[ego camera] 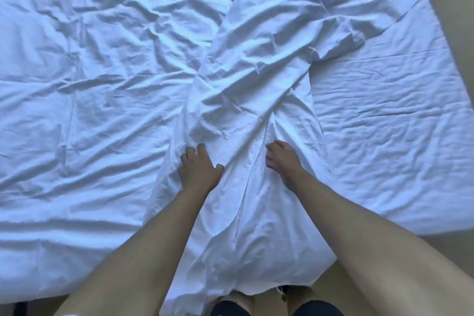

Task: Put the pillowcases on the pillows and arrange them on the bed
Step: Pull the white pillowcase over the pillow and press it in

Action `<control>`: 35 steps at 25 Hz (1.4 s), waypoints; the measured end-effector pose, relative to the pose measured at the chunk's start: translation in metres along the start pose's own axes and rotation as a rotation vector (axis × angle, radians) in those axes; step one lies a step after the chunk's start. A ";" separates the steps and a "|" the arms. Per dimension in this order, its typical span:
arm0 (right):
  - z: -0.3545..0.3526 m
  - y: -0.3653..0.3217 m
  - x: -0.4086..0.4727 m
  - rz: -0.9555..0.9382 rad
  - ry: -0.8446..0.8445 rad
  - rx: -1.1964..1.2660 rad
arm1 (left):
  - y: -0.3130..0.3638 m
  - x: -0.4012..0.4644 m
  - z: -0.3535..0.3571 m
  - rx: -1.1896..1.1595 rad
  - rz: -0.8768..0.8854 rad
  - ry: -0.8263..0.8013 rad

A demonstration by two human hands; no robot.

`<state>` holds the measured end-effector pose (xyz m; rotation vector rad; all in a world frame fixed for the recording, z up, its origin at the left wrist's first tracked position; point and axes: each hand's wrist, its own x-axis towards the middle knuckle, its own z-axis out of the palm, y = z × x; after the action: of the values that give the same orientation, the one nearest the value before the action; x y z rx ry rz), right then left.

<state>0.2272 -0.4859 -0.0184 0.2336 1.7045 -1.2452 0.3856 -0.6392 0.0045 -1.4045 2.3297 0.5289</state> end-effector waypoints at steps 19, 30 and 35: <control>0.006 -0.184 0.184 0.067 0.345 0.560 | 0.126 0.202 -0.080 0.134 0.245 -0.094; -0.042 -0.352 0.365 -0.279 0.478 0.716 | 0.322 0.392 -0.047 0.276 0.447 0.089; -0.047 -0.366 0.358 -0.111 0.818 0.349 | 0.320 0.390 -0.075 0.065 0.434 0.062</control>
<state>-0.2140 -0.7452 -0.0701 0.9763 2.1737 -1.6605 -0.0794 -0.8316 -0.0823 -0.8950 2.6880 0.5241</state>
